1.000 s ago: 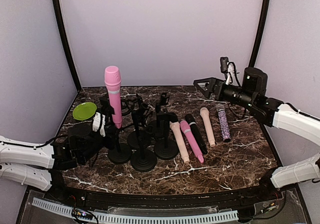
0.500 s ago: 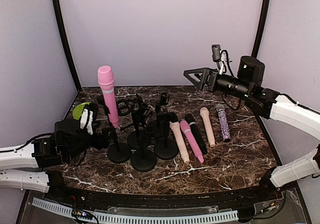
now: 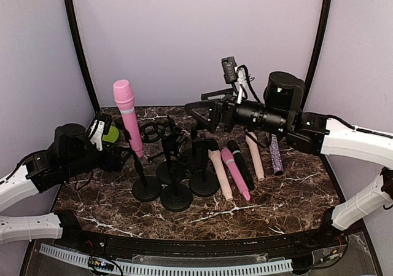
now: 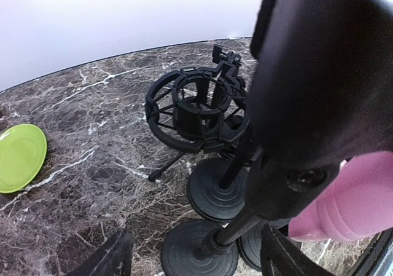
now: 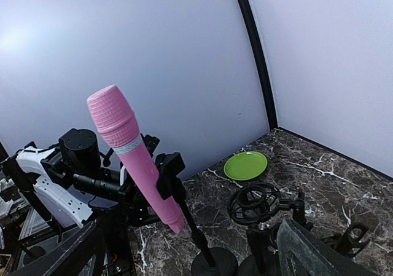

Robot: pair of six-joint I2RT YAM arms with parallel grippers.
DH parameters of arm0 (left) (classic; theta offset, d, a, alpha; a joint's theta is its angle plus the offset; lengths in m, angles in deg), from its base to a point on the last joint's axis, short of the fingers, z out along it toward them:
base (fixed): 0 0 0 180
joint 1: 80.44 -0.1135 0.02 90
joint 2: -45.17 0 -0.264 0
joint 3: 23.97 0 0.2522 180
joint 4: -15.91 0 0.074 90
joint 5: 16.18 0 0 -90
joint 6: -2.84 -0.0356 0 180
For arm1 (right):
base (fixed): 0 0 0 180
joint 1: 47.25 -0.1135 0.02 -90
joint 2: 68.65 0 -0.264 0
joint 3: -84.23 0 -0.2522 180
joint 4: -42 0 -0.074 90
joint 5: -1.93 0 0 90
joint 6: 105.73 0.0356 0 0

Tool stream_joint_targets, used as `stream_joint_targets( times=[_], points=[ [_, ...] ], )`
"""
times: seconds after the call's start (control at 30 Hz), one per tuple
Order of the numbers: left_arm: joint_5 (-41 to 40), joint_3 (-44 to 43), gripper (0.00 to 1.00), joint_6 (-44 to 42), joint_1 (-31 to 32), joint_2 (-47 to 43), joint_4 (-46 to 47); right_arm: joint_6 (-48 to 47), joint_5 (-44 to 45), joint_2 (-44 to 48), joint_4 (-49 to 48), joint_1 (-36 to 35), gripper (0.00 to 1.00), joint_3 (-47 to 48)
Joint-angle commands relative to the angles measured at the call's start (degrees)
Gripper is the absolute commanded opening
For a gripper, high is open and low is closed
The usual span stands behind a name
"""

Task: Remove the microphone from the stand
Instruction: Pick up the microphone stand with the microphone from the center of the board.

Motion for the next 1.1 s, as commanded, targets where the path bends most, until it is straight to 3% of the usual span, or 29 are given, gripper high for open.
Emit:
stream_joint_targets(
  times=[0.0, 0.13, 0.37, 0.53, 0.67, 0.83, 0.93, 1.07],
  points=[
    [10.53, 1.97, 0.74, 0.08, -1.62, -1.46, -0.37, -4.28, 11.60, -4.48, -4.34, -7.35, 0.99, 3.64],
    [10.98, 4.96, 0.74, 1.27, -1.66, -2.30, 3.80, -6.03, 17.00, -11.55, -6.18, -12.89, 0.99, 8.88],
    [10.71, 7.85, 0.66, 2.16, -1.68, -2.58, 8.99, -8.91, 20.77, -23.17, -1.67, -16.65, 0.96, 22.55],
    [10.21, 11.50, 0.63, 2.73, -1.65, -3.73, 12.98, -8.41, 26.33, -29.26, 1.20, -17.03, 0.86, 30.32],
    [8.21, 14.52, 0.65, 2.35, -1.66, -5.04, 16.32, -9.71, 25.30, -32.60, 2.08, -17.03, 0.65, 34.67],
    [7.26, 19.28, 0.69, 2.24, -1.66, -7.85, 22.95, -11.16, 25.01, -33.26, 1.97, -16.72, 0.28, 36.23],
    [7.04, 22.28, 0.71, 2.44, -1.68, -8.77, 25.73, -11.29, 23.82, -32.10, 1.41, -15.44, 0.17, 35.58],
    [9.80, 24.87, 0.73, 1.59, -1.66, -8.60, 29.04, -8.59, 15.93, -29.14, -1.89, -11.86, 0.09, 32.96]
  ],
)
